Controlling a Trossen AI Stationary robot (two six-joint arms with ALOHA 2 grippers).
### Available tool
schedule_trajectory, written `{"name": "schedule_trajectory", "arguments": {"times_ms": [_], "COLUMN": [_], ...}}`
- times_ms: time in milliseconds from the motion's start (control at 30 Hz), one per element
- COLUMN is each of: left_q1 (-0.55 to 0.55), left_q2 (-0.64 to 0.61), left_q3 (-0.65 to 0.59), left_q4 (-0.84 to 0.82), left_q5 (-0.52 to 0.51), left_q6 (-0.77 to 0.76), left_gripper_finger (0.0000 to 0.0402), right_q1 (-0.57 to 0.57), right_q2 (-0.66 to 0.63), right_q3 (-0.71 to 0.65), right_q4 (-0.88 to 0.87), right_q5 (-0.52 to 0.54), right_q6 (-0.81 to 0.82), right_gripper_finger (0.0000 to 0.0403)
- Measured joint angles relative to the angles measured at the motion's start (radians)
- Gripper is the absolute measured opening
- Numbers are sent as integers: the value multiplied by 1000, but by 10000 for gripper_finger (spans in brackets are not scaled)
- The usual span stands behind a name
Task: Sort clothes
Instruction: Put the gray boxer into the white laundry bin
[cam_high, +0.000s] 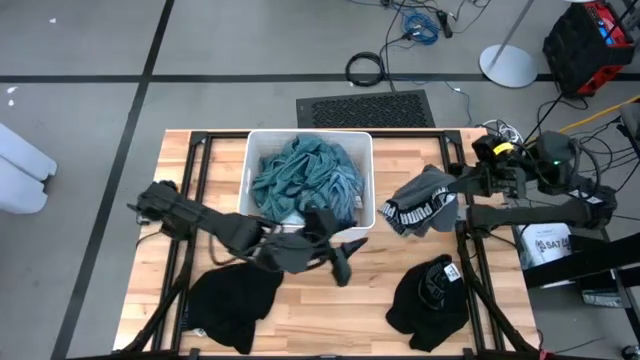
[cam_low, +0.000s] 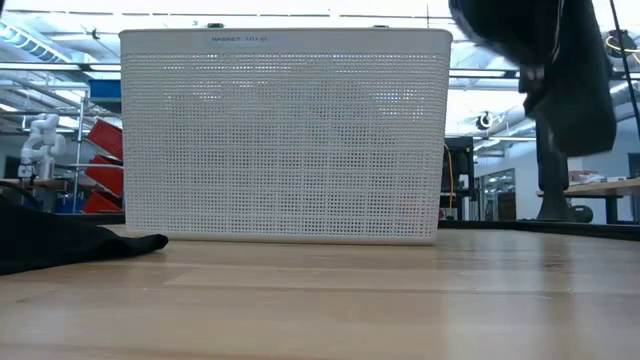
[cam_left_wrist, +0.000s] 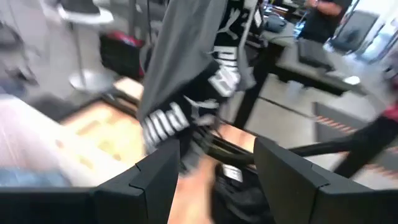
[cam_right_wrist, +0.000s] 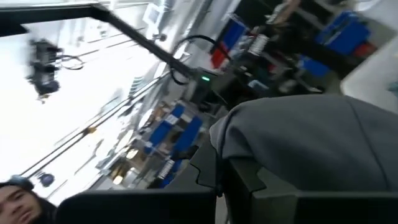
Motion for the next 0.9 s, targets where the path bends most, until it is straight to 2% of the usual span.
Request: {"name": "schedule_trajectory", "arguments": {"times_ms": [133, 233, 367, 433, 567, 633, 767, 900], "left_q1": [20, 37, 73, 96, 150, 166, 173, 176], "left_q2": [60, 84, 85, 80, 78, 82, 87, 88], "left_q3": [0, 0, 0, 0, 0, 0, 0, 0], "left_q4": [100, 128, 132, 130, 139, 139, 128, 118], "left_q5": [-27, -25, -20, 28, 267, 378, 520, 576], "left_q6": [222, 203, -56, -213, -573, -692, -803, -813], "left_gripper_finger": [215, 215, 215, 215, 215, 215, 215, 215], "right_q1": [9, 26, 57, 75, 102, 110, 116, 116], "right_q2": [44, 67, 73, 73, 72, 72, 72, 72], "right_q3": [0, 0, 0, 0, 0, 0, 0, 0], "right_q4": [129, 183, 181, 179, 178, 175, 174, 171], "right_q5": [-61, -106, -133, -150, -168, -177, -188, -228], "right_q6": [14, 24, 35, 31, 1, -13, -24, -24], "right_gripper_finger": [0, 0, 0, 0, 0, 0, 0, 0]}}
